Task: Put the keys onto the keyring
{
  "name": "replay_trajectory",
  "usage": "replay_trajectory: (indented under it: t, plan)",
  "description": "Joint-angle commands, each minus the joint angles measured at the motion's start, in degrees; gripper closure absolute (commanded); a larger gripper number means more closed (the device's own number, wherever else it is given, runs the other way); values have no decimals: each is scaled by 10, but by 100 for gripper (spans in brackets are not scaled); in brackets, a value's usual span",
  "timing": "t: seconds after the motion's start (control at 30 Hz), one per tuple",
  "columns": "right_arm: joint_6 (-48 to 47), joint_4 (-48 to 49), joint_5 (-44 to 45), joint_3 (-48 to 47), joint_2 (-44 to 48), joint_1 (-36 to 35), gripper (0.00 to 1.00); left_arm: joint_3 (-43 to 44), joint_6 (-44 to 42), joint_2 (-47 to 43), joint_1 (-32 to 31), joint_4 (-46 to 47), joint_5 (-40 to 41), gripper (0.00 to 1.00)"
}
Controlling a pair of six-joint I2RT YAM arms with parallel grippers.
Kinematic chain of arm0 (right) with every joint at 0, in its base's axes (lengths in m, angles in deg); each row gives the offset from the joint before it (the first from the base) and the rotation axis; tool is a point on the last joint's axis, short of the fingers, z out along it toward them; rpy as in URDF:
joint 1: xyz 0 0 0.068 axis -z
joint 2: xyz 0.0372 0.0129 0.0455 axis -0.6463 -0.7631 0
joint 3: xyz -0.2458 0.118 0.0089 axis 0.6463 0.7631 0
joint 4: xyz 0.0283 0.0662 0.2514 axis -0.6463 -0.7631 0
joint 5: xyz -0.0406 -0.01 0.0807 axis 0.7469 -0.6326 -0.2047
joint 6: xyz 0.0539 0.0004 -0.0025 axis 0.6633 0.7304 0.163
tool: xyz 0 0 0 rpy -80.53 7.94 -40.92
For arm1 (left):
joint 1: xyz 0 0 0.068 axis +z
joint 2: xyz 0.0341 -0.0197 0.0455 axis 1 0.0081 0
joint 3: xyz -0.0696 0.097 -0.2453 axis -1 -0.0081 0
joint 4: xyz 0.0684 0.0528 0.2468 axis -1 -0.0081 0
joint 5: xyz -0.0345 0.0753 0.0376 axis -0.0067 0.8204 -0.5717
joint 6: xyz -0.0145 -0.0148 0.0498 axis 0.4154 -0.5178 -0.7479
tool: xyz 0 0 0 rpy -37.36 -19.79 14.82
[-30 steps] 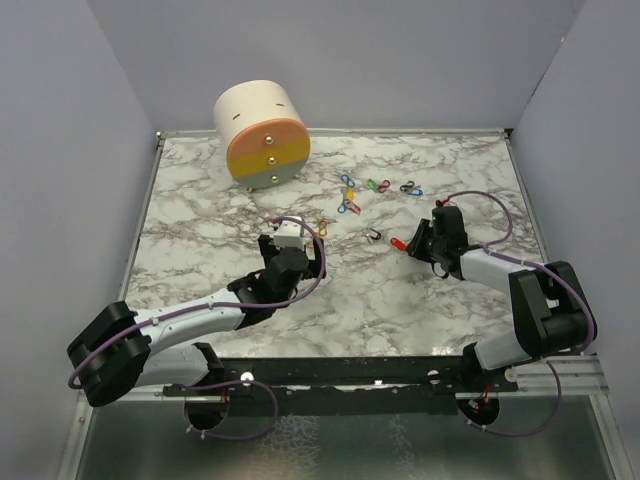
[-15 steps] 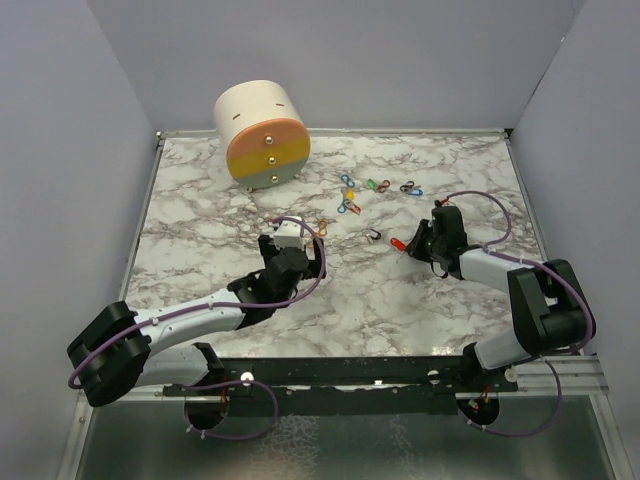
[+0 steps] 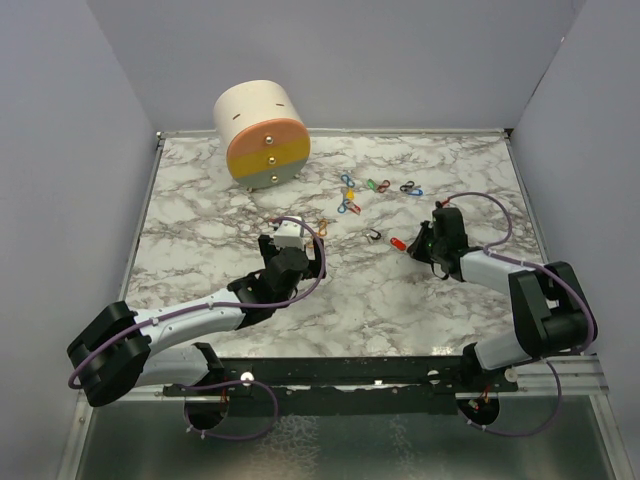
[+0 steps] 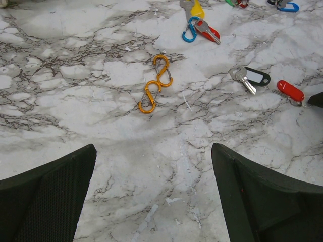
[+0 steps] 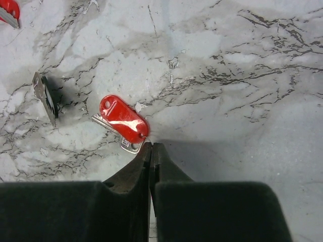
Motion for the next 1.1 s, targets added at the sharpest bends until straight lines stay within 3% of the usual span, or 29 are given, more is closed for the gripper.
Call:
replay_trajectory:
  t: [0.0, 0.37, 0.67, 1.07]
  plan:
    - [-5, 10, 14, 13, 38, 4, 99, 0, 6, 1, 3, 4, -7, 1]
    - [-43, 0, 18, 42, 188, 4, 99, 15, 7, 23, 4, -4, 1, 1]
    - [-59, -14, -8, 39, 224, 4, 99, 38, -4, 61, 15, 1, 1, 1]
    - [-65, -2, -49, 46, 263, 2, 99, 50, -15, 133, 98, 39, -86, 2]
